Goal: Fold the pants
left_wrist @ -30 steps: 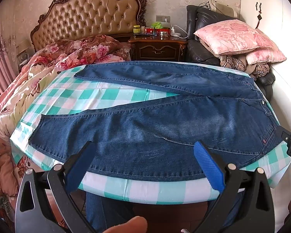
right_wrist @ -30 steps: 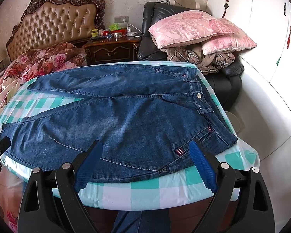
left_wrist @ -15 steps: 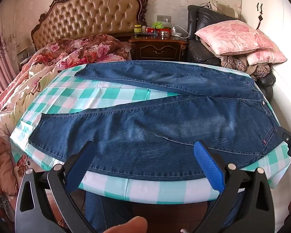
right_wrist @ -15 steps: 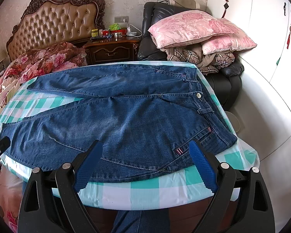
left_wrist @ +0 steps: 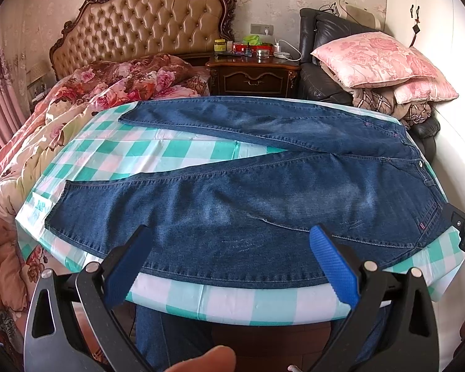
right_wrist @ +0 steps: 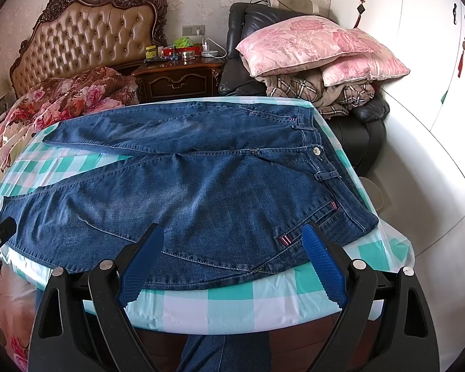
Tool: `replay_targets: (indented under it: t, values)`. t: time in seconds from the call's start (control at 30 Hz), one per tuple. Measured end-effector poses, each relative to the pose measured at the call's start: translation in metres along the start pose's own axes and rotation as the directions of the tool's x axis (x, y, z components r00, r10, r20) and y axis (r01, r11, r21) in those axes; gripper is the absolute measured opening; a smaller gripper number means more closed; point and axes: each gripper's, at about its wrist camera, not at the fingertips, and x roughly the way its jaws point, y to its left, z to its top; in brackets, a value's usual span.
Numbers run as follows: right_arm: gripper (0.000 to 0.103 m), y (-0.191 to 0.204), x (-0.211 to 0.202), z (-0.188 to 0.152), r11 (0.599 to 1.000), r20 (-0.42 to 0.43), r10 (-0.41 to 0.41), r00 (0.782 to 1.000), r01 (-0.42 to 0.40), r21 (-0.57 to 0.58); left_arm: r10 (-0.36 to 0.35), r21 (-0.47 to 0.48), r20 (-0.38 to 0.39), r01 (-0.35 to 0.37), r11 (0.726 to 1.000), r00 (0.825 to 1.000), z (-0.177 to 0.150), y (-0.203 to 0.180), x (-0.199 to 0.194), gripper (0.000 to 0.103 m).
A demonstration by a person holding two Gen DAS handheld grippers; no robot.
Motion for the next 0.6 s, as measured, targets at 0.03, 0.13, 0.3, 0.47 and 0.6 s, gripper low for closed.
replay_targets:
  t: [0.03, 0.13, 0.3, 0.47, 0.6]
  values:
    - [0.088, 0.0001, -0.0001, -0.0003, 1.0, 0.001, -0.001, 1.0, 0.001, -0.001, 0.001, -0.001, 0.0, -0.001, 1.0, 1.0, 0.0, 0.0, 0.0, 0.102]
    - [0.088, 0.0001, 0.0001, -0.0004, 1.0, 0.001, 0.0, 1.0, 0.0, -0.001, 0.0, -0.001, -0.001, 0.0, 1.0, 1.0, -0.0005, -0.0005, 0.0002, 0.102]
    - [0.088, 0.0001, 0.0002, -0.0004, 1.0, 0.001, -0.001, 1.0, 0.001, -0.001, 0.0, -0.001, 0.0, 0.0, 1.0, 1.0, -0.0006, -0.0003, 0.0002, 0.102]
    - [0.088, 0.0001, 0.0012, -0.0003, 1.0, -0.002, -0.001, 1.0, 0.001, -0.002, 0.0, -0.001, -0.004, 0.0, 1.0, 1.0, -0.0014, -0.0008, 0.0007, 0.102]
    - [0.088, -0.0002, 0.0018, -0.0009, 1.0, -0.002, -0.001, 1.0, 0.001, -0.002, -0.001, -0.003, -0.005, 0.001, 1.0, 1.0, -0.0022, -0.001, 0.0014, 0.102]
